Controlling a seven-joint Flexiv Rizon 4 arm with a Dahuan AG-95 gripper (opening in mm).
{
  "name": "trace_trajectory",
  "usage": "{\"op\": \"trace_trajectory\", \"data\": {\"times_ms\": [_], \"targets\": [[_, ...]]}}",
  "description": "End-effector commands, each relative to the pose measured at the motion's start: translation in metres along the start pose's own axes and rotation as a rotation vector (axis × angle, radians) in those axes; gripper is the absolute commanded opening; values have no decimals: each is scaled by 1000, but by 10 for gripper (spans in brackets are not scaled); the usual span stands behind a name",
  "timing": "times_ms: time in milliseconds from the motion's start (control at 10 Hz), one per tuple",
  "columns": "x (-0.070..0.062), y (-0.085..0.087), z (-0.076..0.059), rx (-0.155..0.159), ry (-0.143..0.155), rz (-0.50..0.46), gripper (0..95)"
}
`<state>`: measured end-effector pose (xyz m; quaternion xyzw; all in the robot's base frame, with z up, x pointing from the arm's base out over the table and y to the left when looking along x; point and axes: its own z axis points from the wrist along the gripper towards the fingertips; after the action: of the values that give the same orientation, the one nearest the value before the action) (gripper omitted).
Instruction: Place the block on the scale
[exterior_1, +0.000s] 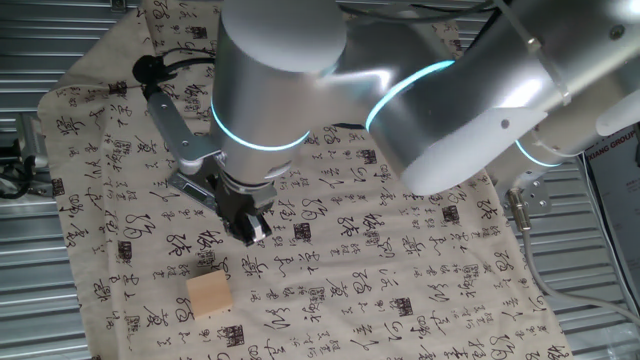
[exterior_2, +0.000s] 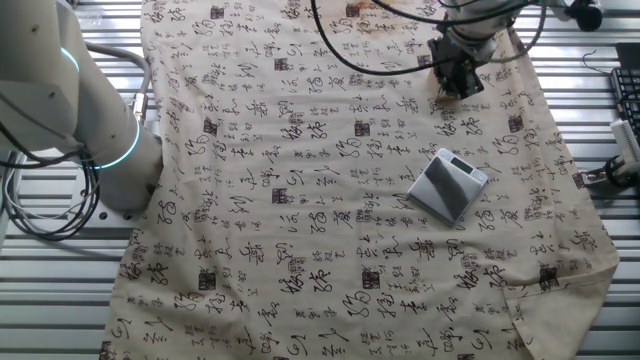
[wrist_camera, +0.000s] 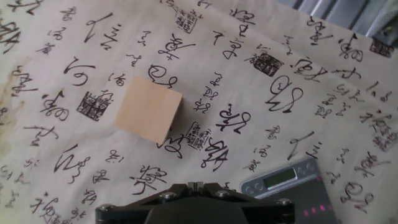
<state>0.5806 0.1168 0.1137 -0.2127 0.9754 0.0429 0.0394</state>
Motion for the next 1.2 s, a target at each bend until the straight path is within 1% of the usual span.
{"op": "trace_trajectory", "data": {"times_ms": [100, 200, 500, 700, 800, 1000, 1200], "targets": [[0, 0, 0, 29, 30, 23, 0], [-4, 0, 2, 37, 42, 33, 0], [-20, -2, 10, 28, 38, 46, 0], [-29, -4, 14, 28, 38, 67, 0], [-33, -4, 15, 29, 40, 93, 0], [-39, -5, 17, 37, 40, 111, 0], [-44, -5, 20, 67, 49, 114, 0]]}}
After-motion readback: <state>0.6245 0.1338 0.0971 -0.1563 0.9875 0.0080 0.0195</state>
